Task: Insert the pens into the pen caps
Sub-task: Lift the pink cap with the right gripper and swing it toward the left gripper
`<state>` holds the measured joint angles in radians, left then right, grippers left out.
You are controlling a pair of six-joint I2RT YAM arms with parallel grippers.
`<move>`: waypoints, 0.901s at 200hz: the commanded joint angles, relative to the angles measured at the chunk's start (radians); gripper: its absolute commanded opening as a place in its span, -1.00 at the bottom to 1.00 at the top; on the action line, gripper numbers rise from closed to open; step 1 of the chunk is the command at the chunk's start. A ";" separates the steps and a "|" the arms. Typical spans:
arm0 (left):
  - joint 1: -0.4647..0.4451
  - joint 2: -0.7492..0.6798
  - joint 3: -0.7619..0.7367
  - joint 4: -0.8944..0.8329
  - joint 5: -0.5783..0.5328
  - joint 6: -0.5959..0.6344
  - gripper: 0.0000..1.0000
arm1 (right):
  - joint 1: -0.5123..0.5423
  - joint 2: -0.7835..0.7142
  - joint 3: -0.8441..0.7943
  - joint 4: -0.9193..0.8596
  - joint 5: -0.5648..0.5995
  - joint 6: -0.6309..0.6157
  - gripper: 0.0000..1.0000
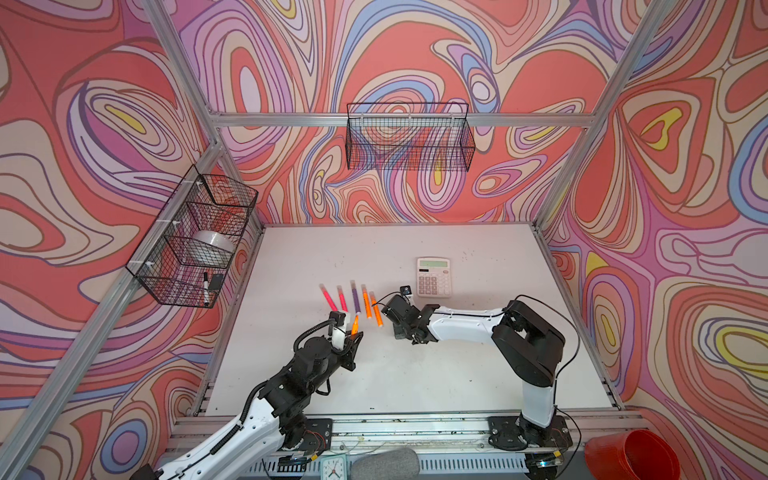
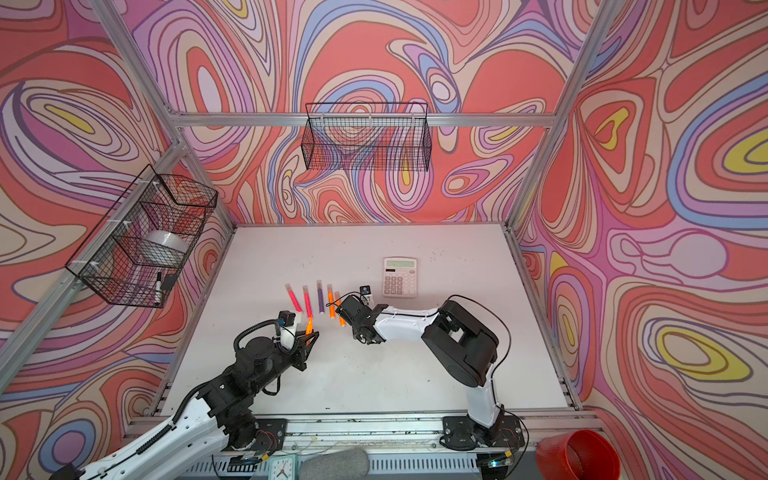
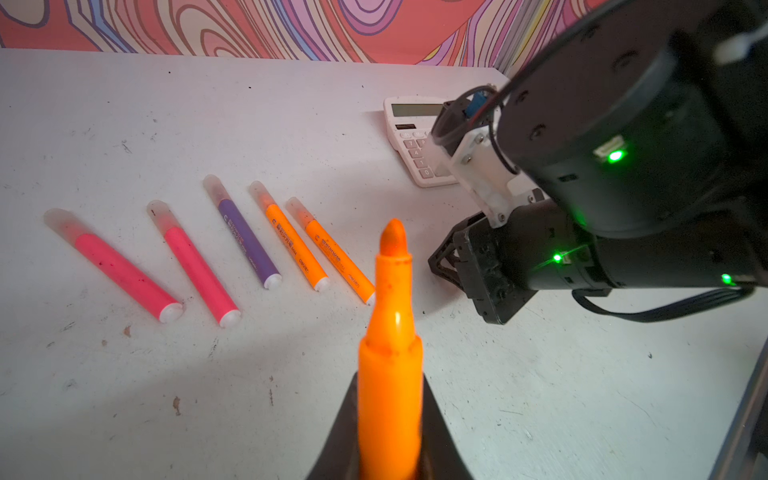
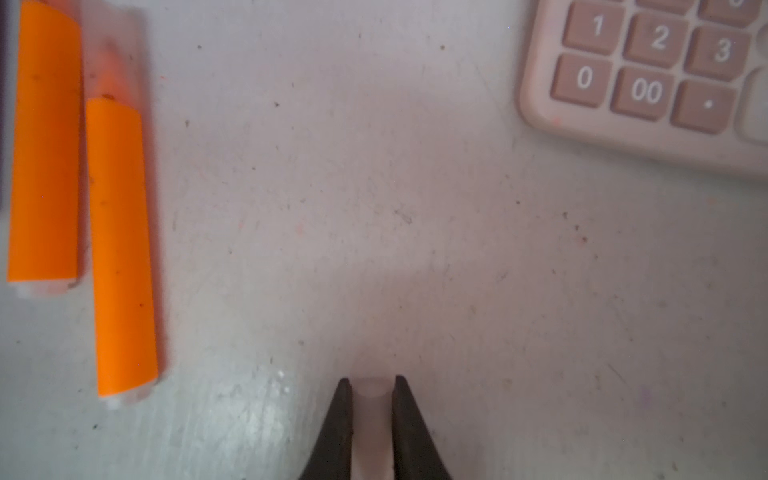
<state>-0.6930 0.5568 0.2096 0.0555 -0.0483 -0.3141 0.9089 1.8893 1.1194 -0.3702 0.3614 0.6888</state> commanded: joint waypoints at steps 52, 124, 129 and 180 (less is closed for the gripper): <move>-0.002 0.049 0.008 0.159 0.248 -0.002 -1.00 | -0.028 -0.474 -0.322 0.402 -0.063 0.039 -1.00; -0.003 0.147 -0.008 0.407 0.469 -0.036 -1.00 | -0.016 -0.610 -0.564 1.083 -0.249 0.108 -1.00; -0.003 0.148 -0.008 0.418 0.476 -0.042 -1.00 | -0.011 -0.597 -0.562 1.111 -0.258 0.114 -1.00; -0.004 0.124 -0.003 0.393 0.438 -0.050 -1.00 | 0.030 -0.523 -0.530 1.277 -0.305 0.114 -1.00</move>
<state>-0.6933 0.6998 0.2104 0.4164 0.3946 -0.3527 0.9234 1.3602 0.5720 0.7544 0.0956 0.7963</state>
